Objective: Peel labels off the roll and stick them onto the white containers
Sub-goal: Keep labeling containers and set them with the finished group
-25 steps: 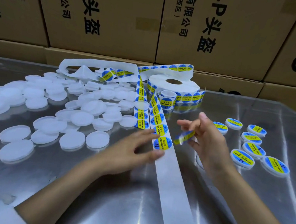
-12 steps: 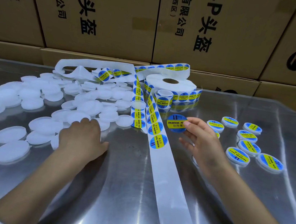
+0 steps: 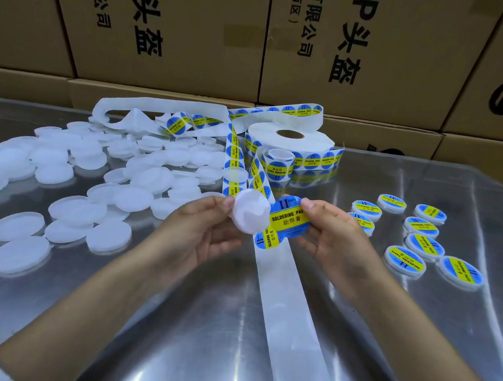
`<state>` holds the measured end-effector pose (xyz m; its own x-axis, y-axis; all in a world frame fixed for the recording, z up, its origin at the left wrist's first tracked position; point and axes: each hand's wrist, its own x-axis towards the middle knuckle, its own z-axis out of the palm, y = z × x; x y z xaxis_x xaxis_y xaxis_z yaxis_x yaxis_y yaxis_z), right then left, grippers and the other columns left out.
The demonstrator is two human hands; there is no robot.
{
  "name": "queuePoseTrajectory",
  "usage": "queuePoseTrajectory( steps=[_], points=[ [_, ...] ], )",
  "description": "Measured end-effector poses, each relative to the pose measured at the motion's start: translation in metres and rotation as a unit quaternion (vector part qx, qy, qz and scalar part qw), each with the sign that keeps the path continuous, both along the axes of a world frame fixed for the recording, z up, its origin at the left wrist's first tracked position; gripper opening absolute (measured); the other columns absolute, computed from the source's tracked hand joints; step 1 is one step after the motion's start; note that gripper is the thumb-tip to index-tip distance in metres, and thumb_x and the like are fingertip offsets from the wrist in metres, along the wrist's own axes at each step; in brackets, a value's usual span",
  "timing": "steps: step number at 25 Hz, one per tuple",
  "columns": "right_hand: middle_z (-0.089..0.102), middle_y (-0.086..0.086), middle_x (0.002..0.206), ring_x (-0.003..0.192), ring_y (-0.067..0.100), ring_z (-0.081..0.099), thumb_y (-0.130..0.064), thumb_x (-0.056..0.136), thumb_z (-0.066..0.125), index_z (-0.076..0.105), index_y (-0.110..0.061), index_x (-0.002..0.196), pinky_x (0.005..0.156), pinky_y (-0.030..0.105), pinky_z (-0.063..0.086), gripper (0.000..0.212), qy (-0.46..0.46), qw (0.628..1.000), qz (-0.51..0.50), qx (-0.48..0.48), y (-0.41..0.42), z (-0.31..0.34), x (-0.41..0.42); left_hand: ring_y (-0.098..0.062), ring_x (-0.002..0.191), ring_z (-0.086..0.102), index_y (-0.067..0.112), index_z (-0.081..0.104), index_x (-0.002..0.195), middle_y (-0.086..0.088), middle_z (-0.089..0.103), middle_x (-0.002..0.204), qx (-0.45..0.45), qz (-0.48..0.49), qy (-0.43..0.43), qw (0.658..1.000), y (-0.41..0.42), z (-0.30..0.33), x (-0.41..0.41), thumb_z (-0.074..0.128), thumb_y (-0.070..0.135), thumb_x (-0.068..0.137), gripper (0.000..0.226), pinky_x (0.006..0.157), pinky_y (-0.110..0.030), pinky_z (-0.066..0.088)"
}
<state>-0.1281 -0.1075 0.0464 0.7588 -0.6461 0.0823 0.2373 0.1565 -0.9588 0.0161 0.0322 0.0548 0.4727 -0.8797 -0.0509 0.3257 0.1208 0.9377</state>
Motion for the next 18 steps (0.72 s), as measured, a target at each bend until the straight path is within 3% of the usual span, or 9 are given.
queuePoseTrajectory(
  steps=[4, 7, 14, 18],
  points=[
    [0.073, 0.0, 0.085, 0.077, 0.01, 0.068, -0.036, 0.06, 0.071, 0.066, -0.017, 0.074, 0.073, 0.022, 0.055, 0.024, 0.015, 0.999, 0.032, 0.002, 0.008, -0.001, 0.004, -0.016, 0.081, 0.072, 0.011, 0.063, 0.105, -0.006, 0.074, 0.094, -0.002, -0.068, 0.027, 0.997, -0.004, -0.01, -0.012, 0.053, 0.027, 0.078, 0.033, 0.064, -0.024, 0.058],
    [0.073, 0.002, 0.083, 0.073, 0.01, 0.069, -0.036, 0.059, 0.072, 0.067, -0.016, 0.076, 0.066, 0.019, 0.055, 0.027, 0.027, 0.999, 0.037, 0.008, 0.009, -0.001, 0.004, -0.018, 0.086, 0.071, 0.01, 0.063, 0.11, -0.008, 0.073, 0.1, -0.01, -0.074, 0.032, 0.997, -0.004, -0.012, -0.012, 0.053, 0.028, 0.079, 0.037, 0.071, -0.026, 0.058],
    [0.073, 0.004, 0.087, 0.08, 0.013, 0.067, -0.038, 0.058, 0.072, 0.068, -0.017, 0.076, 0.084, 0.027, 0.051, 0.028, 0.044, 0.999, 0.029, -0.011, 0.01, -0.002, 0.004, -0.014, 0.084, 0.071, 0.011, 0.063, 0.111, -0.006, 0.073, 0.099, -0.009, -0.091, 0.029, 0.995, -0.004, -0.012, -0.014, 0.051, 0.029, 0.081, 0.037, 0.072, -0.024, 0.058],
    [0.073, 0.005, 0.091, 0.083, 0.013, 0.068, -0.041, 0.056, 0.074, 0.068, -0.018, 0.077, 0.084, 0.027, 0.051, 0.032, 0.047, 0.998, 0.03, -0.02, 0.01, -0.003, 0.004, -0.013, 0.082, 0.071, 0.012, 0.064, 0.11, -0.006, 0.073, 0.098, -0.006, -0.092, 0.032, 0.995, -0.003, -0.012, -0.015, 0.052, 0.029, 0.08, 0.037, 0.069, -0.024, 0.058]
  ],
)
